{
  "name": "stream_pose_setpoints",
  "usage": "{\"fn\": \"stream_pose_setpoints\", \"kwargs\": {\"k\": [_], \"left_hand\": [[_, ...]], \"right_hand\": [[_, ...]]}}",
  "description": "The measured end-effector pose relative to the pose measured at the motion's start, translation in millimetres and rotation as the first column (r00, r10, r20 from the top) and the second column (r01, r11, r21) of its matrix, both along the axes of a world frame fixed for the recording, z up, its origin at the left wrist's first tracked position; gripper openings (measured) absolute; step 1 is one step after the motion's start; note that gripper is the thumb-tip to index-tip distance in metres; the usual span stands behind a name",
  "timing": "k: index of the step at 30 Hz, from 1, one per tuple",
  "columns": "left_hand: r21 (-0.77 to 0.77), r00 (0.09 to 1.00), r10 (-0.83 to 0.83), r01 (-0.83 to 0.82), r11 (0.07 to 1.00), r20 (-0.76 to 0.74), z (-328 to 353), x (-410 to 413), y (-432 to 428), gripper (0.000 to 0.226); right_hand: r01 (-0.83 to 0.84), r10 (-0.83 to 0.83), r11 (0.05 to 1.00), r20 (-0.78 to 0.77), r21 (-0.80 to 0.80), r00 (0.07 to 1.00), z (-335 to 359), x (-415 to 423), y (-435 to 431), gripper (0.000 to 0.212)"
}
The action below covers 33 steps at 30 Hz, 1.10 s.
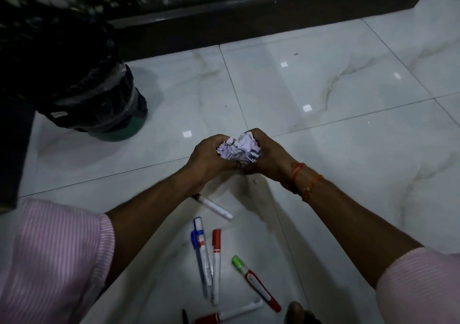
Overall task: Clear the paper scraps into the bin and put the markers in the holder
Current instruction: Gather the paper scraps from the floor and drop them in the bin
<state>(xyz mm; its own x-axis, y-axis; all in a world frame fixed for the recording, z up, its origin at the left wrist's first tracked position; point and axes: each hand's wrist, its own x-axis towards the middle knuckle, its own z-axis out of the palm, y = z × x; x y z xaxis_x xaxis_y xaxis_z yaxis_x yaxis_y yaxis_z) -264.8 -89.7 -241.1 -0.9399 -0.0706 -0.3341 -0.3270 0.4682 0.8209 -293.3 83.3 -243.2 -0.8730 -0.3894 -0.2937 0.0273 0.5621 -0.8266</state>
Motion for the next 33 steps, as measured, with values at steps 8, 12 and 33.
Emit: {"fn": "stream_pose_setpoints", "kwargs": {"k": [8,12,33], "left_hand": [[0.192,0.986,0.163,-0.156,0.969,-0.02,49.2,14.7,-57.0,0.039],[0.27,0.969,0.24,-0.217,0.938,-0.056,79.9,20.8,-88.5,0.036],[0.293,0.79,0.607,-0.562,0.774,-0.089,196.9,-25.0,-244.9,0.038]], "right_hand": [[-0.046,0.066,0.972,0.079,-0.231,0.995,39.2,-12.1,-59.8,0.071],[-0.162,0.177,0.954,0.038,-0.252,0.984,67.1,-23.8,-101.0,0.07],[-0.143,0.085,0.97,-0.279,-0.196,0.956,155.6,-126.1,-293.9,0.034]]}}
